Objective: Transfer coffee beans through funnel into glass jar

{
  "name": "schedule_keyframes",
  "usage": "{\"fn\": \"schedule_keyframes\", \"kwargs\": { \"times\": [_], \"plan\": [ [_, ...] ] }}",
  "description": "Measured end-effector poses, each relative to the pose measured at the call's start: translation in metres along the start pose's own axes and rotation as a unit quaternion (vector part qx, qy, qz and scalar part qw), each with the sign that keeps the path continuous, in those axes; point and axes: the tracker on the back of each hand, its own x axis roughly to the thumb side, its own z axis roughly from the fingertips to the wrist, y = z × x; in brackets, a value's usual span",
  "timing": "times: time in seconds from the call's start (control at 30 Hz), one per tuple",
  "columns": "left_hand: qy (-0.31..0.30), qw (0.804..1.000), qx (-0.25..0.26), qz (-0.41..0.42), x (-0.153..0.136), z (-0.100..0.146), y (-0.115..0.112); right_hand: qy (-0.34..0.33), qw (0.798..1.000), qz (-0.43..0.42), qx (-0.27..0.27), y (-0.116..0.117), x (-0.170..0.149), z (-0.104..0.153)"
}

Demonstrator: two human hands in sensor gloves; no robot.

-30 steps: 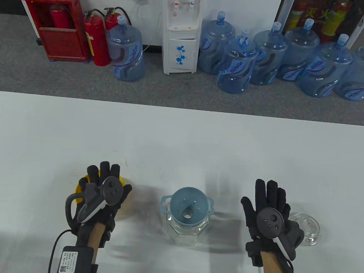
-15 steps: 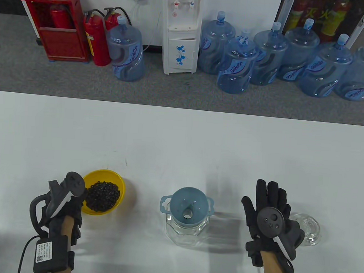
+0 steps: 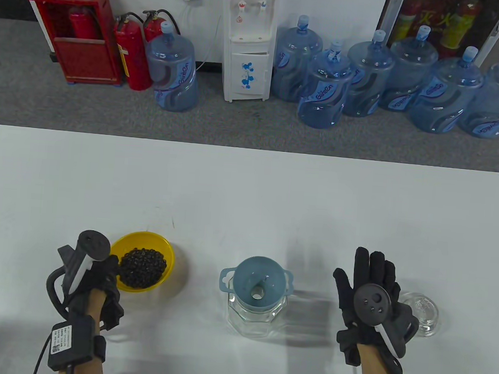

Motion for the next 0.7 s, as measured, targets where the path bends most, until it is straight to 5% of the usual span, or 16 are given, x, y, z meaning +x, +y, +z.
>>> {"fn": "schedule_keyframes", "kwargs": {
  "times": [0.23,0.7],
  "plan": [
    [-0.047,0.997,0.017,0.053,0.021,0.016,0.019,-0.001,1.000,-0.004,0.000,0.001,0.000,0.000],
    [-0.230,0.961,0.044,0.150,0.145,0.086,0.064,0.005,1.000,-0.017,-0.008,-0.001,-0.002,0.001]
  ]
}}
